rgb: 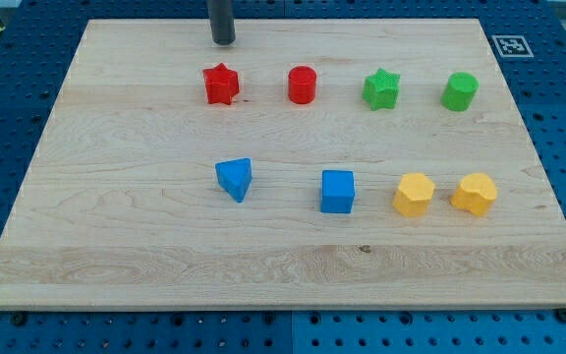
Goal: Point your arm towards the red star
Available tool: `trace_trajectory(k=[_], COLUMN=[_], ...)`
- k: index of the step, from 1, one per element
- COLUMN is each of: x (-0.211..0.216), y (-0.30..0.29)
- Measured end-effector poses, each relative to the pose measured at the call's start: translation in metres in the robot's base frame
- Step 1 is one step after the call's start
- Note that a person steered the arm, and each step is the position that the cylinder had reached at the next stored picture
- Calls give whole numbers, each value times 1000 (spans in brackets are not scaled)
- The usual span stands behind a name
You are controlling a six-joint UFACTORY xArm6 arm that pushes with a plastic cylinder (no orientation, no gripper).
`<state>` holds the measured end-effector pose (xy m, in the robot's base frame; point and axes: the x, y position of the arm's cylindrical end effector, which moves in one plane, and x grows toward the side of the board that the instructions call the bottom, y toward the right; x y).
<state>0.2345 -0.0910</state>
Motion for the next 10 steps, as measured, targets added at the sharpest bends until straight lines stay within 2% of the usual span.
trace_trajectory(k=[2, 3, 4, 5, 6, 8, 10], x=[0, 3, 21, 75, 140, 150, 143], y=[1, -27, -83, -105, -81, 47, 32])
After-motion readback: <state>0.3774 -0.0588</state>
